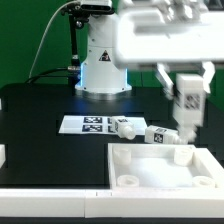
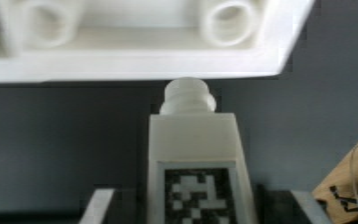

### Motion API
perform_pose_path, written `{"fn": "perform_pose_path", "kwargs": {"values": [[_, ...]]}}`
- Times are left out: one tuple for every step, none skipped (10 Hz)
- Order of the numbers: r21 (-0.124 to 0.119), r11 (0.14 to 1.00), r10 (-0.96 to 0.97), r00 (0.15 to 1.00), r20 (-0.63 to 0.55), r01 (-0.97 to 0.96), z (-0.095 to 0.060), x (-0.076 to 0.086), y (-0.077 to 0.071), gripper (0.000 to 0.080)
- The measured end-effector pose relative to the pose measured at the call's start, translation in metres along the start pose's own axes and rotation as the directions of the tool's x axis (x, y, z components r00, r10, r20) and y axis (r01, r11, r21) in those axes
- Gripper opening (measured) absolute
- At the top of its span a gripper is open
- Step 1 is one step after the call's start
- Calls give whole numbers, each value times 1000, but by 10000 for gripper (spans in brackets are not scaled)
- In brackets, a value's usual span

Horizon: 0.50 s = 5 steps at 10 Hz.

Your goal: Assemble one leg

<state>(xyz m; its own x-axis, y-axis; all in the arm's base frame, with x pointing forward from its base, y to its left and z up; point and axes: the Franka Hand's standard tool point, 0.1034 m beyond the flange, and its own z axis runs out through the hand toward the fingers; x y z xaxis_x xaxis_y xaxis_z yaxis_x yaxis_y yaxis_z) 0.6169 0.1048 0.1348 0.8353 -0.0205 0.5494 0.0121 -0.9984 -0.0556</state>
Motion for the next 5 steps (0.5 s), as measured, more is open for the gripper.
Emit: {"fn": "perform_pose_path", "kwargs": {"values": [[6,1000,-6,1000,2,6,5,-2,-12,284],[3,1000,-10,1000,0,10,4,0,-8,284],[2,1000,-9,1000,1,9,5,0,-7,284],[3,1000,-10,1000,2,10,5,-1,-8,284],[1,1000,-11,1000,3,11,6,-2,-7,284]]}}
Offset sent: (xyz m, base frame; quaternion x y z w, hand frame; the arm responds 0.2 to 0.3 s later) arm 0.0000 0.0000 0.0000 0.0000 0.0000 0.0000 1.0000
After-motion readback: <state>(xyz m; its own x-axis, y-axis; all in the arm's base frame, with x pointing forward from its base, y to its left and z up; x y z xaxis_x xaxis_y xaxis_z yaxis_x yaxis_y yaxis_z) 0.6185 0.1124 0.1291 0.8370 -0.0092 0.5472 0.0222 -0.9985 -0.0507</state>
